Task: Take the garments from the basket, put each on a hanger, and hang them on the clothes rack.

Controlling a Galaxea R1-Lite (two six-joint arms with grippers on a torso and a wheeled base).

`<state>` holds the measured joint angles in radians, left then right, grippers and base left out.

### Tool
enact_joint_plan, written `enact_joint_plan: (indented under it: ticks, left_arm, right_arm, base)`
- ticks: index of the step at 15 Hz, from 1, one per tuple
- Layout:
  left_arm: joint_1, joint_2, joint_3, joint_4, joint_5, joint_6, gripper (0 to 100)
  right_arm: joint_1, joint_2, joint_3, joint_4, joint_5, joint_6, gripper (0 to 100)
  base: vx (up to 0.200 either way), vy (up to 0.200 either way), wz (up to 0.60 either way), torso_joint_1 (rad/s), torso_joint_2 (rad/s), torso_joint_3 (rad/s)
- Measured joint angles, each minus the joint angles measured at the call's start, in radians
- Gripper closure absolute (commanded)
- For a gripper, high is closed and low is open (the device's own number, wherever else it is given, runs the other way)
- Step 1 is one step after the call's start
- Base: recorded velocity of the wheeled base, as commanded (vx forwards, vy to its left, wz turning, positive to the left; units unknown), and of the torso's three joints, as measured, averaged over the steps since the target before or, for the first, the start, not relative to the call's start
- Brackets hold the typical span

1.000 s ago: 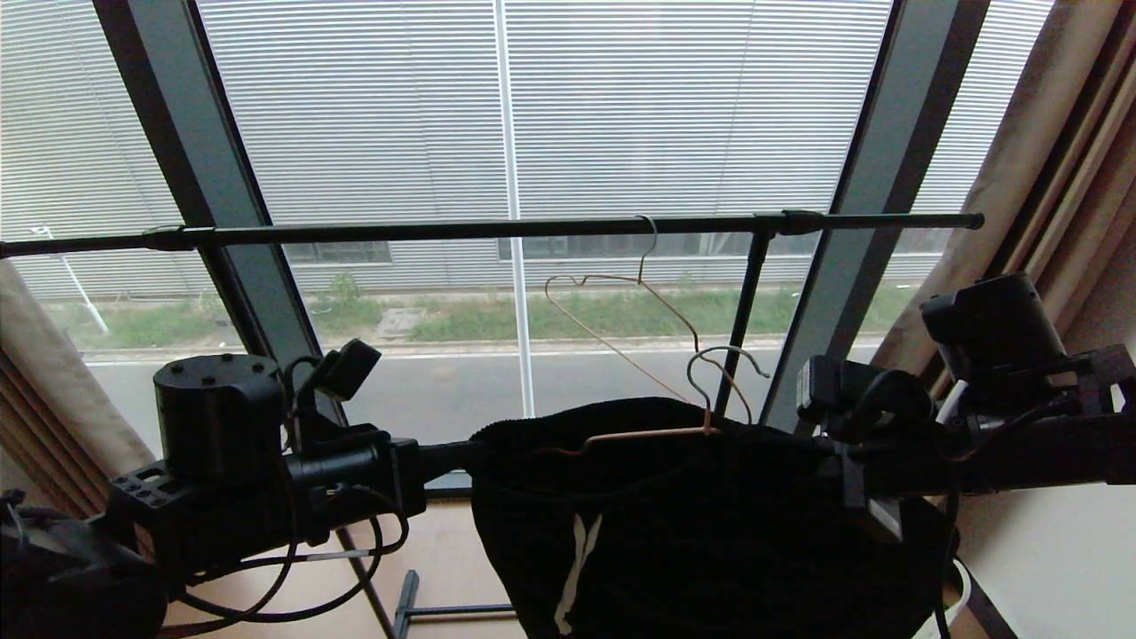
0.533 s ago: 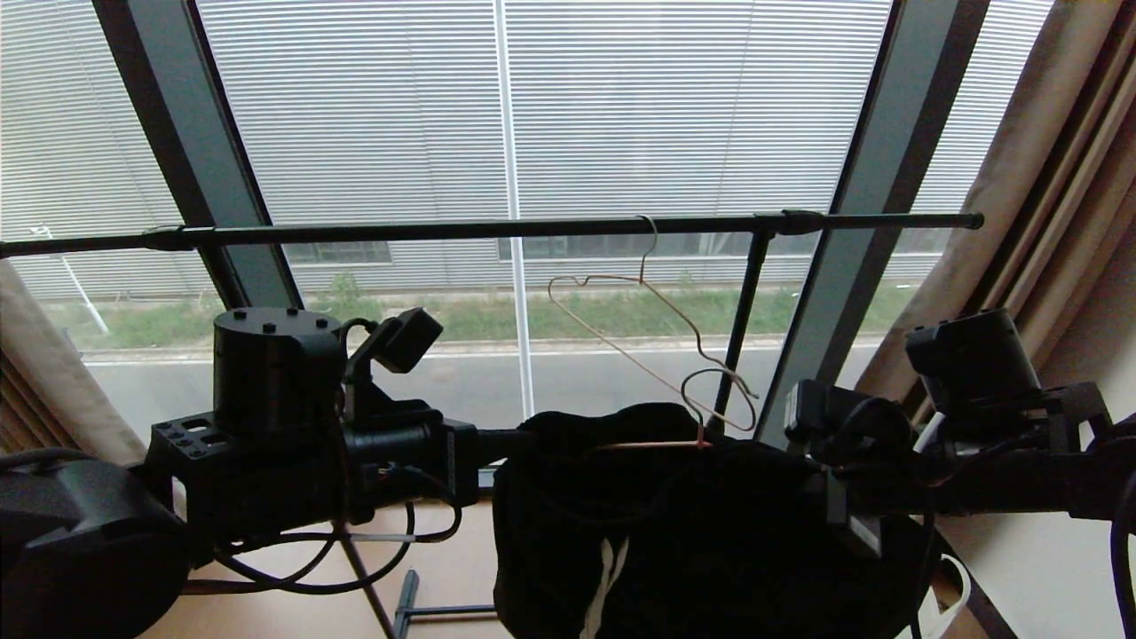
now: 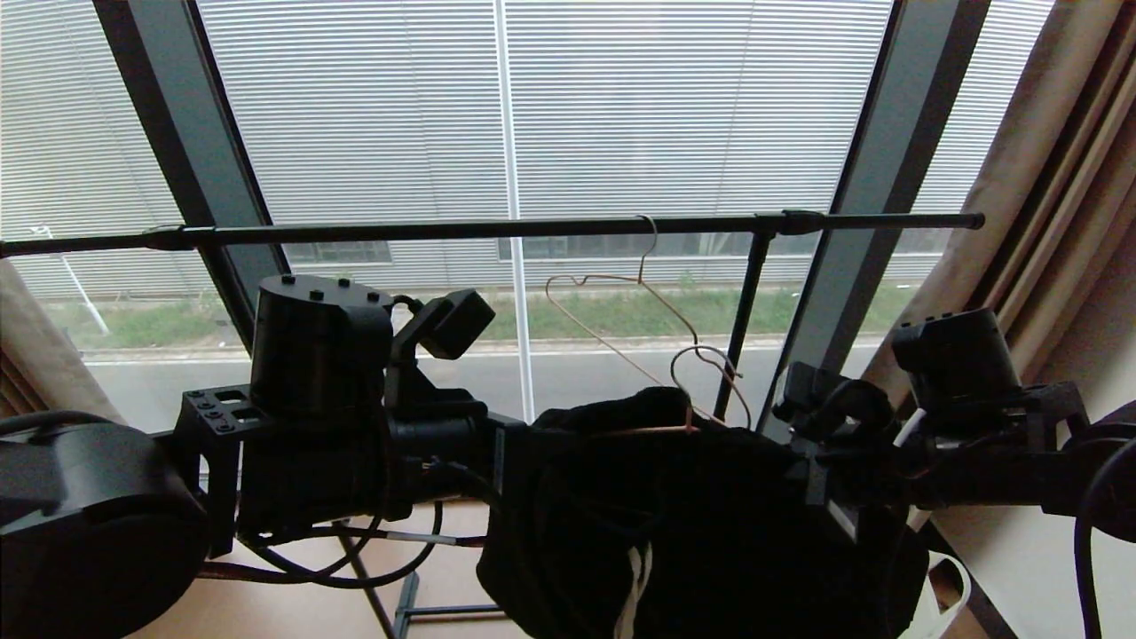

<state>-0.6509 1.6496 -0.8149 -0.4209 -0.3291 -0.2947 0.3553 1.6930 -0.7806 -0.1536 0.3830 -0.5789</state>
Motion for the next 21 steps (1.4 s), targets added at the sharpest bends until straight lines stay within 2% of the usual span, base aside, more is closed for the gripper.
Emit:
enact_joint_plan:
  ticks: [2, 4, 6, 9, 17, 19, 21]
  left_arm:
    - [-0.007, 0.0, -0.004, 0.006, 0.031, 0.009, 100]
    - [-0.011, -0.001, 0.003, 0.006, 0.037, 0.012, 100]
    - [-0.029, -0.005, 0.011, 0.005, 0.037, 0.014, 100]
    - [-0.067, -0.006, 0.036, 0.002, 0.038, 0.015, 100]
    - [-0.106, 0.018, 0.041, -0.001, 0.039, 0.02, 100]
    - [-0.112, 0.029, 0.043, -0.003, 0.039, 0.03, 100]
    - [-0.115, 0.038, 0.051, -0.003, 0.04, 0.071, 100]
  right_arm:
    - [0.001, -0.001, 0.007, -0.023, 0.027, 0.05, 100]
    - [0.001, -0.004, 0.01, -0.027, 0.099, 0.064, 100]
    - [0.0, -0.006, 0.018, -0.067, 0.119, 0.096, 100]
    - [0.003, -0.006, 0.066, -0.263, 0.193, 0.229, 100]
    - [0.058, 0.018, 0.174, -0.537, 0.262, 0.35, 100]
    - [0.061, 0.017, 0.19, -0.554, 0.265, 0.357, 100]
    - [0.07, 0.015, 0.199, -0.556, 0.268, 0.357, 100]
  base:
    - [0.0, 0.0, 0.0, 0.0, 0.0, 0.0]
    - [0.0, 0.0, 0.0, 0.0, 0.0, 0.0]
    - [0.0, 0.0, 0.0, 0.0, 0.0, 0.0]
    - [0.0, 0.0, 0.0, 0.0, 0.0, 0.0]
    - [0.0, 0.0, 0.0, 0.0, 0.0, 0.0]
    - [0.0, 0.0, 0.0, 0.0, 0.0, 0.0]
    - [0.0, 0.0, 0.0, 0.0, 0.0, 0.0]
